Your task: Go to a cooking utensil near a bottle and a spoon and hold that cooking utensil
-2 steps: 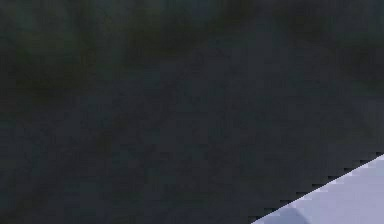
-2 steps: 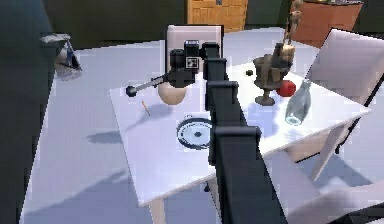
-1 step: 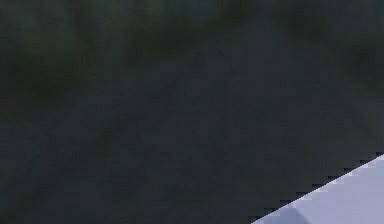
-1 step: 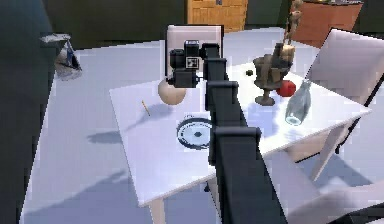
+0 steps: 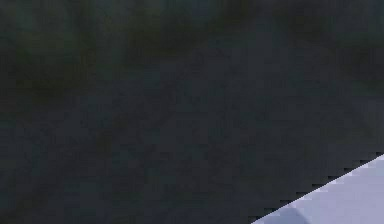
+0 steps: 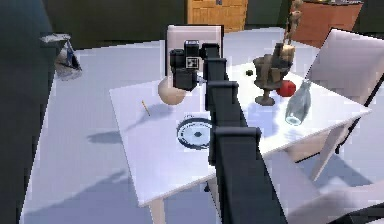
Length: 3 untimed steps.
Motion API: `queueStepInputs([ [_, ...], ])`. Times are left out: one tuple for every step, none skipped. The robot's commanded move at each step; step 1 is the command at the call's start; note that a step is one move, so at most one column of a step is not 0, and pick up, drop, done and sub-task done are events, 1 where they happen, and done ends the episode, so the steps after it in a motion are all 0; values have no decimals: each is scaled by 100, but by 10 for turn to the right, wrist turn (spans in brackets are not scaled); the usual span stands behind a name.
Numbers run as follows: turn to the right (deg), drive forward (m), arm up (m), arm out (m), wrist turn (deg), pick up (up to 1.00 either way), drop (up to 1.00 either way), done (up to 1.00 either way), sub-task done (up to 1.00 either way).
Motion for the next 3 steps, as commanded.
queueStepInputs([
  [0, 0, -30, 0, 0, 0, 0, 0, 0],
  [0, 0, 0, 0, 0, 100, 0, 0, 0],
  [0, 0, 10, 0, 0, 0, 0, 0, 0],
])
